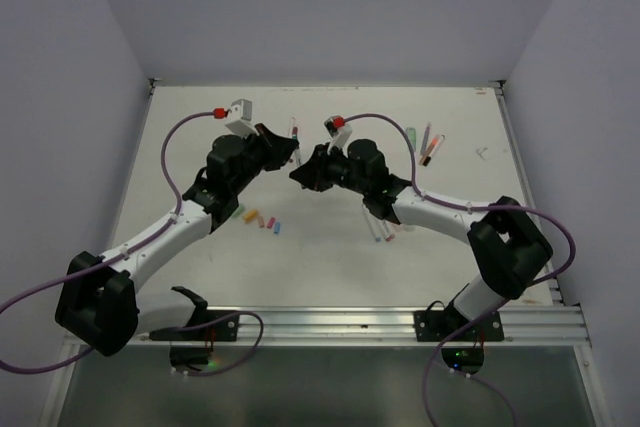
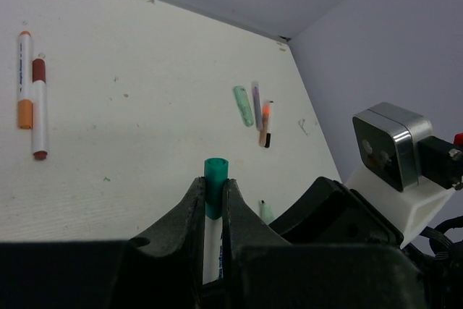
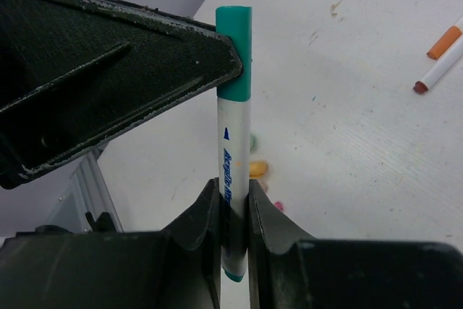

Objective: Open the pen caps

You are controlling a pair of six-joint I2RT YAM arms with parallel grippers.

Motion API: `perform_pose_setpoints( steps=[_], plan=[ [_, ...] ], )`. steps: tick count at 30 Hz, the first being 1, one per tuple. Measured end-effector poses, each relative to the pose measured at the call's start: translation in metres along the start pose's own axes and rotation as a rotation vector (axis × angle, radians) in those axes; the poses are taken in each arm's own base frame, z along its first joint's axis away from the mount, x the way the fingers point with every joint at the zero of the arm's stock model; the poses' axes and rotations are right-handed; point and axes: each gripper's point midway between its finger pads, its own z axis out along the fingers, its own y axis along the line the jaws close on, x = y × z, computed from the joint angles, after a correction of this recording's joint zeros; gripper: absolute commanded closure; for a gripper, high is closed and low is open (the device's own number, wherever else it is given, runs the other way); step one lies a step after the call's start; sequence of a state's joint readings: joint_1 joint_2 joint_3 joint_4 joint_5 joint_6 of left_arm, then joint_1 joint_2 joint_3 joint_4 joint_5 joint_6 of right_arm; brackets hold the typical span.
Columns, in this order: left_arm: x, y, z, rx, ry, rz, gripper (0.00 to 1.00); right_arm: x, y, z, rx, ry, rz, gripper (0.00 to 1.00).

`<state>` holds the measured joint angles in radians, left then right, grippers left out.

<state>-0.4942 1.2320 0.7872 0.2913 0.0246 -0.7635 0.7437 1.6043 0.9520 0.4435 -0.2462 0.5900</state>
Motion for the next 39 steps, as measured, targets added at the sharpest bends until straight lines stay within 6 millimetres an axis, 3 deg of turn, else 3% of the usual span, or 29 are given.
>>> perform_pose_setpoints(
  steps=[2, 3, 6, 9, 14, 19, 23, 29, 30, 39],
  plan=[
    [0.001, 0.000, 0.000, 0.003, 0.004, 0.007, 0.84, 0.000, 0.002, 0.000, -0.006, 0.002, -0.005, 1.00],
    [0.001, 0.000, 0.000, 0.005, 0.005, 0.014, 0.73, 0.001, 0.002, -0.001, -0.009, 0.003, -0.008, 1.00],
    [0.004, -0.003, -0.001, 0.024, 0.024, 0.037, 0.55, 0.002, 0.003, -0.004, -0.016, 0.009, -0.019, 1.00],
    [0.006, -0.008, -0.002, 0.051, 0.044, 0.057, 0.45, 0.002, 0.008, -0.010, -0.035, 0.011, -0.040, 1.00],
    [0.000, -0.024, -0.003, 0.110, 0.055, 0.084, 0.43, 0.000, 0.015, -0.021, -0.062, 0.003, -0.079, 1.00],
    [0.001, -0.034, -0.004, 0.156, 0.077, 0.098, 0.48, 0.001, 0.019, -0.024, -0.088, 0.015, -0.117, 1.00],
    [0.006, -0.036, -0.002, 0.169, 0.107, 0.098, 0.58, 0.006, 0.017, -0.025, -0.086, 0.035, -0.142, 1.00],
    [0.008, -0.028, -0.001, 0.146, 0.117, 0.108, 0.88, 0.008, 0.016, -0.026, -0.089, 0.045, -0.165, 1.00],
    [0.009, -0.027, -0.001, 0.145, 0.119, 0.107, 0.99, 0.008, 0.016, -0.026, -0.089, 0.045, -0.167, 1.00],
    [0.005, -0.029, -0.005, 0.136, 0.089, 0.111, 1.00, 0.009, 0.016, -0.030, -0.093, 0.052, -0.201, 1.00]
  ],
)
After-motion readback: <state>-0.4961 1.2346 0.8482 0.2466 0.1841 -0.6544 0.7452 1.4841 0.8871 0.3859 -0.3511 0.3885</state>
